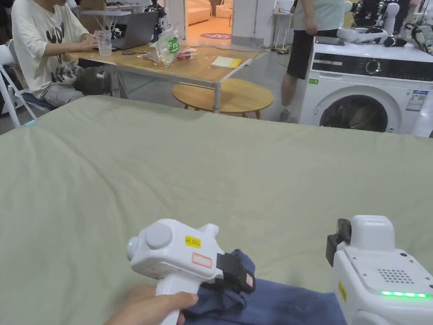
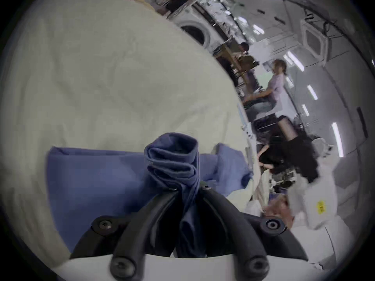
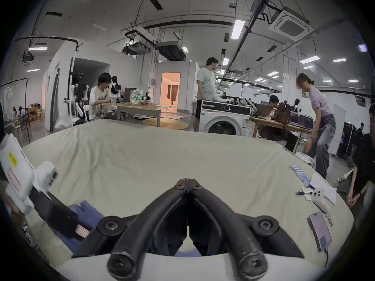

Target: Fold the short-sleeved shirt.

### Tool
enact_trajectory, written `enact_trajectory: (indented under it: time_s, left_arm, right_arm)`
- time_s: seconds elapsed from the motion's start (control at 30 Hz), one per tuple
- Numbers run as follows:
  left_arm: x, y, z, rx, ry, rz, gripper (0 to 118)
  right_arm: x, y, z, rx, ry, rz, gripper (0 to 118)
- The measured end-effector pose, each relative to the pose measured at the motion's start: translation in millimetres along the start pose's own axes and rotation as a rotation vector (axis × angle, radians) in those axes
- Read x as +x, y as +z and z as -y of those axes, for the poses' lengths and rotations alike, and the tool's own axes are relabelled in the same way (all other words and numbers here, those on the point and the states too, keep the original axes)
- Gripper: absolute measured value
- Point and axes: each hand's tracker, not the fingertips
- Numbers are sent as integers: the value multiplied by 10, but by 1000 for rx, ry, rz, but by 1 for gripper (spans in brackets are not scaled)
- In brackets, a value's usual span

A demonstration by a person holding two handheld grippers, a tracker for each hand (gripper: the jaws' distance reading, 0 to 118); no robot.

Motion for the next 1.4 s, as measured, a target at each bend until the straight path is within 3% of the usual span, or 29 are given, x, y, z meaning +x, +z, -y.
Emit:
enact_trajectory:
  time_s: [0.2,0.27,0.33,0.4,0.6,0.67,0.73,0.77,0.97,1.1,1.2,1.4]
  left_arm:
    - [119,-321,104,-15,34,-60,12]
    - [136,-315,118,-16,34,-51,22]
    - [180,-246,104,-25,38,-12,41]
    - [247,-157,109,-58,16,20,51]
    - [283,315,29,-32,-32,96,51]
    - [256,416,14,5,-46,108,42]
    - [147,424,-56,33,-55,63,14]
    - [102,389,-67,36,-51,16,10]
    - [23,-132,100,-95,-67,-80,4]
    - [55,-459,255,-124,-68,96,2]
    - [62,-602,316,-126,-74,73,1]
    - [-46,-626,306,-110,-12,172,1]
  right_arm:
    - [149,9,78,-24,-23,25,0]
    - [177,11,96,-28,-26,30,0]
    - [199,-10,115,-33,-30,32,0]
    - [211,-15,120,-41,-33,29,0]
    - [220,4,140,-43,-29,27,0]
    - [230,11,143,-44,-34,28,0]
    - [237,22,145,-46,-38,26,0]
    - [242,24,148,-47,-40,27,0]
    - [265,45,159,-51,-40,32,0]
    - [297,52,172,-52,-35,36,0]
    - [319,54,186,-53,-37,39,0]
    - [339,53,204,-58,-50,39,0]
